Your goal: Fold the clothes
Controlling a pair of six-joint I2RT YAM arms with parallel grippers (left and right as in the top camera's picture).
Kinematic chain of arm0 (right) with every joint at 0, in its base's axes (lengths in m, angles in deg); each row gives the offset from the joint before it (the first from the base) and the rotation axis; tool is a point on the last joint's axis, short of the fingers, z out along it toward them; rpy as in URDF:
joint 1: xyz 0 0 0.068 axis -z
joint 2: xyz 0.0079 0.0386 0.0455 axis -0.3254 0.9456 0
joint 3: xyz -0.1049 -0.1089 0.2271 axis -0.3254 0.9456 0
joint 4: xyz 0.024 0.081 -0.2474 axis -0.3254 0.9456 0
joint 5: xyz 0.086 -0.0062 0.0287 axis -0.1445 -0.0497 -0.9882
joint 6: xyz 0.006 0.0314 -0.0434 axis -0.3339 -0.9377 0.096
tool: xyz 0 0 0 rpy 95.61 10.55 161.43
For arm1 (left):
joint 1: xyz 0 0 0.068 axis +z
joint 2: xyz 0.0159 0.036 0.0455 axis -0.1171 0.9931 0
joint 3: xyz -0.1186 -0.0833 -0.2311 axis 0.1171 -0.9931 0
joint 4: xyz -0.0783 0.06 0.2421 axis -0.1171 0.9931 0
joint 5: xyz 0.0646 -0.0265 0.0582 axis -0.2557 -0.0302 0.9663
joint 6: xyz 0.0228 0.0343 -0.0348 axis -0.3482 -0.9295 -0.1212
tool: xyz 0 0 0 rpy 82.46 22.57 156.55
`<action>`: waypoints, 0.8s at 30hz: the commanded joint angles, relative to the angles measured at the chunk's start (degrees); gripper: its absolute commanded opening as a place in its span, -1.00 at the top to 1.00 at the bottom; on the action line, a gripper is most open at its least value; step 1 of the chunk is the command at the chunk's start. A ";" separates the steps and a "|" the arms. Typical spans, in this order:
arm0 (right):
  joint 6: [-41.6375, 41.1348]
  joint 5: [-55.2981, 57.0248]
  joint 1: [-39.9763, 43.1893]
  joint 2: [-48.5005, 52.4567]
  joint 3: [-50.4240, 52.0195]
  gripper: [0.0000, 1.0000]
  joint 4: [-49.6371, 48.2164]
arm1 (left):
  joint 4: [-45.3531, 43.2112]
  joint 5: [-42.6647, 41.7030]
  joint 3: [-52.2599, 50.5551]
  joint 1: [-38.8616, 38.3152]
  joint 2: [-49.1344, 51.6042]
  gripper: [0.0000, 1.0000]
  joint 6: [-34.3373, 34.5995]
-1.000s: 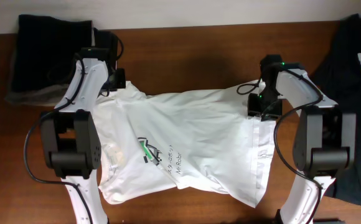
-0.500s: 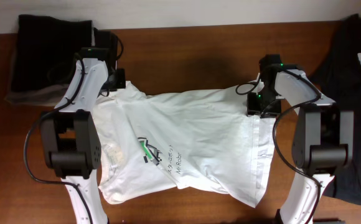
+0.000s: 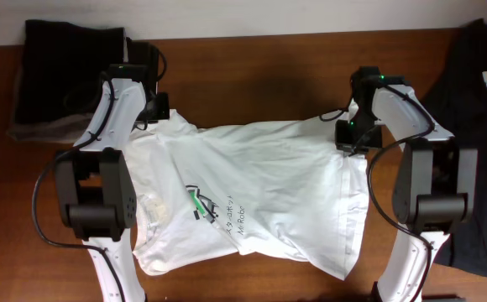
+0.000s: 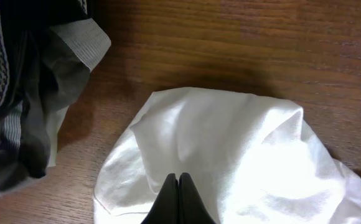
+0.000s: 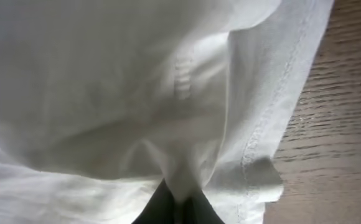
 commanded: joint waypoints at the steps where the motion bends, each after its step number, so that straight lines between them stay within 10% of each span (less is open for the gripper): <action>1: -0.83 1.29 -0.26 0.63 -1.14 0.88 0.28 | 0.09 -0.39 0.28 -0.13 -0.15 0.99 0.48; 24: -2.36 0.87 -0.26 0.63 -1.25 0.74 0.87 | 0.04 -0.37 0.28 -0.13 -0.15 0.99 0.48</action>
